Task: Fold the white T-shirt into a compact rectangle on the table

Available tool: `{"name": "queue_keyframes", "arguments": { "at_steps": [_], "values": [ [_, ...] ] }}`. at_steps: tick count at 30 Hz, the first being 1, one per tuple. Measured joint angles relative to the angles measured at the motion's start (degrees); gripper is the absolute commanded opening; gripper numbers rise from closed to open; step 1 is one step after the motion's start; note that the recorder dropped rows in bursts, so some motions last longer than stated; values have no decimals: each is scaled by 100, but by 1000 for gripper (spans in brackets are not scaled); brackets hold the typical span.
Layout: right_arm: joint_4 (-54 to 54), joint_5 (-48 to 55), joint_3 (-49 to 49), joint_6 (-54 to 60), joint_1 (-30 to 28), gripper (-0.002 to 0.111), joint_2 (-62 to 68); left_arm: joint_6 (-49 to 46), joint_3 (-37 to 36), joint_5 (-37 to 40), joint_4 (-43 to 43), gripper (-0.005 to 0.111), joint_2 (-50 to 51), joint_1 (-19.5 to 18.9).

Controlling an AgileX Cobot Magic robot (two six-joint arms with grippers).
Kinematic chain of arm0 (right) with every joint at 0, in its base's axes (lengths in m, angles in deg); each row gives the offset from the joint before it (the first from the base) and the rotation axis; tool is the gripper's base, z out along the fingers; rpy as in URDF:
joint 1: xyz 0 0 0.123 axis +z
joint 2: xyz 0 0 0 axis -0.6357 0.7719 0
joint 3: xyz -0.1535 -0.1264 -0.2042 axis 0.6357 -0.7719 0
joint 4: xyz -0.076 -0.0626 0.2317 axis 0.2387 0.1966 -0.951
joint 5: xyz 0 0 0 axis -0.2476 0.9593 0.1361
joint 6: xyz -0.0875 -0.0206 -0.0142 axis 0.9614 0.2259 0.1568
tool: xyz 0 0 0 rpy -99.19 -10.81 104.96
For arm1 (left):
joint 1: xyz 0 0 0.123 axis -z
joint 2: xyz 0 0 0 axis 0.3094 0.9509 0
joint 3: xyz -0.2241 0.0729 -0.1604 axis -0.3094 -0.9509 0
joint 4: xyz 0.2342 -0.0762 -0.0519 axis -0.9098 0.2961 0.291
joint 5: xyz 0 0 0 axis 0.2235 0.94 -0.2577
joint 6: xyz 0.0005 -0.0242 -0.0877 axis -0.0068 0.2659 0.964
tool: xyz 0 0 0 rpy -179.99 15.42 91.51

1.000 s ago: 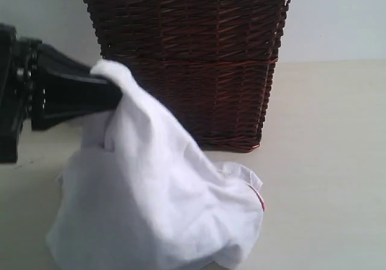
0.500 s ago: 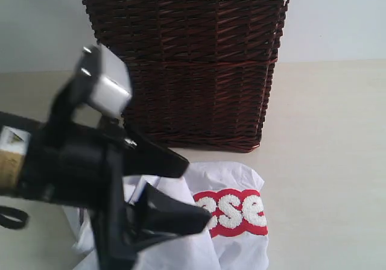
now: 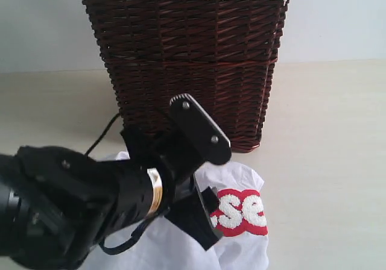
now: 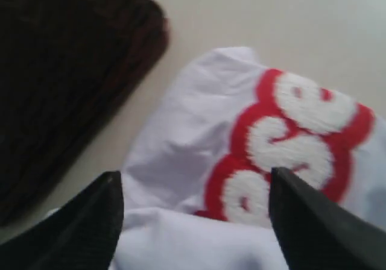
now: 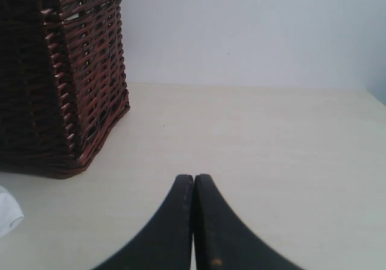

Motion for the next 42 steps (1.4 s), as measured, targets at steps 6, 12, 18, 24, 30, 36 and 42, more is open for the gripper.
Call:
{"name": "queue_keyframes", "arguments": {
  "at_steps": [6, 12, 18, 24, 30, 36, 42],
  "values": [
    [0, 0, 0, 0, 0, 0, 0, -5172, 1277, 1621, 5653, 66, 0, -12],
    [0, 0, 0, 0, 0, 0, 0, -7752, 1616, 2900, 8569, 66, 0, 22],
    [0, 0, 0, 0, 0, 0, 0, -7414, 256, 3156, 8446, 66, 0, 22],
    [0, 0, 0, 0, 0, 0, 0, -7378, -665, 1671, 8443, 51, 0, 22],
    [0, 0, 0, 0, 0, 0, 0, -6663, -1017, 1510, 7723, 0, 0, 12],
    [0, 0, 0, 0, 0, 0, 0, -5798, -1040, 2274, 6757, 0, -37, -101],
    [0, 0, 0, 0, 0, 0, 0, -4476, -779, 4211, 4999, 0, -468, -698]
  ]
}}
